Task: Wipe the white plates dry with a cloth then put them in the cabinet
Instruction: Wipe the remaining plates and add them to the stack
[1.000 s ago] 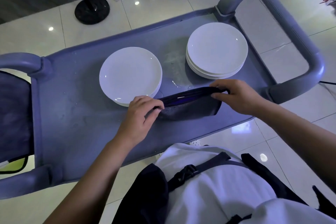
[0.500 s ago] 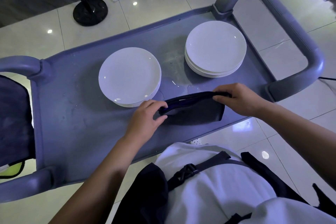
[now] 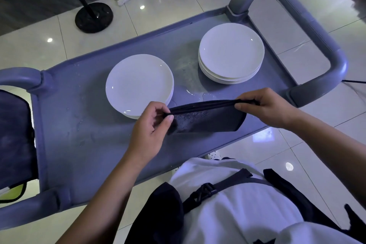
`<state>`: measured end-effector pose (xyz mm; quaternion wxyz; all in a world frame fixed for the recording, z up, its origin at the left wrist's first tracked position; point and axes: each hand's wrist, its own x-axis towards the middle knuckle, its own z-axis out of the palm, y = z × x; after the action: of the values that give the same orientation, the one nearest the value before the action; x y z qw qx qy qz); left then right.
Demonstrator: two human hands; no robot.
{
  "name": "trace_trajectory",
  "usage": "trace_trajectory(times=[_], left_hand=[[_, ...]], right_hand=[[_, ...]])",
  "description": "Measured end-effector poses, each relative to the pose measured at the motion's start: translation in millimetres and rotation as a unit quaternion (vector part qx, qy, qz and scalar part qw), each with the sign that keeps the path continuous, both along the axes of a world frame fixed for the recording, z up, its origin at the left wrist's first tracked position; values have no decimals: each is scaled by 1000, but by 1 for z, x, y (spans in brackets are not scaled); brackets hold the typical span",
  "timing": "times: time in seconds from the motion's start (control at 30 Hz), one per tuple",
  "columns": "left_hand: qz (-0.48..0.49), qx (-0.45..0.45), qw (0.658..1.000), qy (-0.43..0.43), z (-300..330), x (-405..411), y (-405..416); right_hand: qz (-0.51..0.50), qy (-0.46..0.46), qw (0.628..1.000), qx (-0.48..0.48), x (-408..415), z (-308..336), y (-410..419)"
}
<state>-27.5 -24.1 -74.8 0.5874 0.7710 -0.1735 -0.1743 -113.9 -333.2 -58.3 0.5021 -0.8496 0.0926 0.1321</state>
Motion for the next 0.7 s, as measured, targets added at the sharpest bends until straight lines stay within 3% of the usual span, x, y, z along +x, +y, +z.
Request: trace_trajectory(times=[0.2, 0.47, 0.57, 0.7], left_hand=[[14, -31, 999, 15, -5, -4, 4], [80, 15, 976, 202, -47, -16, -12], [76, 21, 963, 258, -59, -18, -17], [39, 101, 964, 241, -79, -30, -21]], right_hand=[[-143, 9, 975, 169, -9, 0, 18], [-182, 144, 958, 169, -4, -30, 16], [-183, 142, 968, 94, 5, -42, 14], [-132, 105, 975, -145, 3, -79, 35]])
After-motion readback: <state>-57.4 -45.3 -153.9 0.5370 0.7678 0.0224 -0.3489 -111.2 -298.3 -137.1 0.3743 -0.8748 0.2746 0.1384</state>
